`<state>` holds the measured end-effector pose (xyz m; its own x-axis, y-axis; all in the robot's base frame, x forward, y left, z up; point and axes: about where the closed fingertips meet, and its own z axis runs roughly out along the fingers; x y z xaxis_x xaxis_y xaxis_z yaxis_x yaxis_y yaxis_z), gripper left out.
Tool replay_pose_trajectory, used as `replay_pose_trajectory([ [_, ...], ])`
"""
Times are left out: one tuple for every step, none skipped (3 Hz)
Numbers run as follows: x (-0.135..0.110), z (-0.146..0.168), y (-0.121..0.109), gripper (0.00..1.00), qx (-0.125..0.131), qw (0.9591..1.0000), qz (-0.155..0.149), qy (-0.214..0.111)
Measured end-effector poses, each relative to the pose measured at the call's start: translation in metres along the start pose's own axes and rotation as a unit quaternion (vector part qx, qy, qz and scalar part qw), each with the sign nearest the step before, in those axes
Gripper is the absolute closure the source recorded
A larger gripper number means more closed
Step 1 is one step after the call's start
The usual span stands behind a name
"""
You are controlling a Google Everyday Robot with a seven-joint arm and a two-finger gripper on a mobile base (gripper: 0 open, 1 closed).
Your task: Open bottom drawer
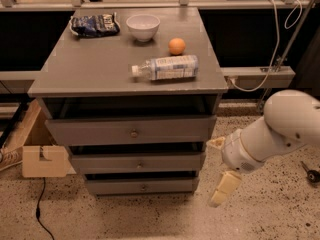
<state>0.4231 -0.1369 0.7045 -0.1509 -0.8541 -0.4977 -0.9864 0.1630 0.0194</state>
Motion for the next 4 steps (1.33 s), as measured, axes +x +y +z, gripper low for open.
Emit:
replay_pose_trajectory([
  [0.036, 0.074, -0.006, 0.00, -0.016, 0.9996, -0.020, -0.014],
  [0.061, 0.135, -0.015, 0.00, -0.030, 0.9980, -0.033, -0.043],
  [0.070, 0.190, -0.024, 0.00, -0.052, 0.9943, -0.043, -0.083],
  [0.076, 0.206, -0.017, 0.00, -0.066, 0.9931, -0.036, -0.090],
])
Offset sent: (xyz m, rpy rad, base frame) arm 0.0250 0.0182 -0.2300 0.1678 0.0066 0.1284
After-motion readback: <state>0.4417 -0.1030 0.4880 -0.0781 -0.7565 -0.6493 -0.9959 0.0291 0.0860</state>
